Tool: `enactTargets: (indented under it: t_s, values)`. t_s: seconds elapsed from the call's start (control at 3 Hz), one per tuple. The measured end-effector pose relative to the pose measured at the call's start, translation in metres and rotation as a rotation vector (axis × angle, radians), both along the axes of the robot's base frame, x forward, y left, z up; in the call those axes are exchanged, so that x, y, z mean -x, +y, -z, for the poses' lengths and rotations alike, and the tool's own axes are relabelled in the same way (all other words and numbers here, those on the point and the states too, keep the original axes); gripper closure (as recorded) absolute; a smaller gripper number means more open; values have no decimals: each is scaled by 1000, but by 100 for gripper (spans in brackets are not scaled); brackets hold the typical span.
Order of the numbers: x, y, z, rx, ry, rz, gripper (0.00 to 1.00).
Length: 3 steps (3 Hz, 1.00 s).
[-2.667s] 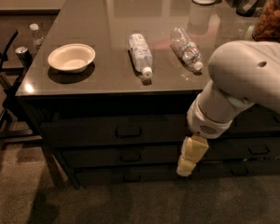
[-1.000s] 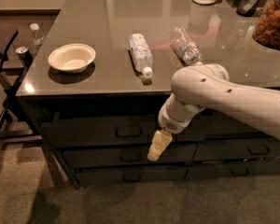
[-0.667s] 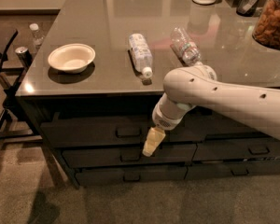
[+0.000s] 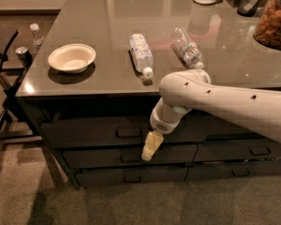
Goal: Open top drawer
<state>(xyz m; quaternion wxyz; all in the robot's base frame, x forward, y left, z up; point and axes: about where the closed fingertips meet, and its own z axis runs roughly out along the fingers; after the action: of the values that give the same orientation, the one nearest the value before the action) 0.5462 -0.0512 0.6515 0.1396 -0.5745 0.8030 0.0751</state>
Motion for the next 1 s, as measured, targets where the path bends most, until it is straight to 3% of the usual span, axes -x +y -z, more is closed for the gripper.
enactTargets:
  t_s: [0.33,0.67,1.0]
  values:
    - [14,0,6,14,24,-18,0]
    - [51,-16,-5,-18,64,-12,0]
    - [52,-16,-5,-18,64,-12,0]
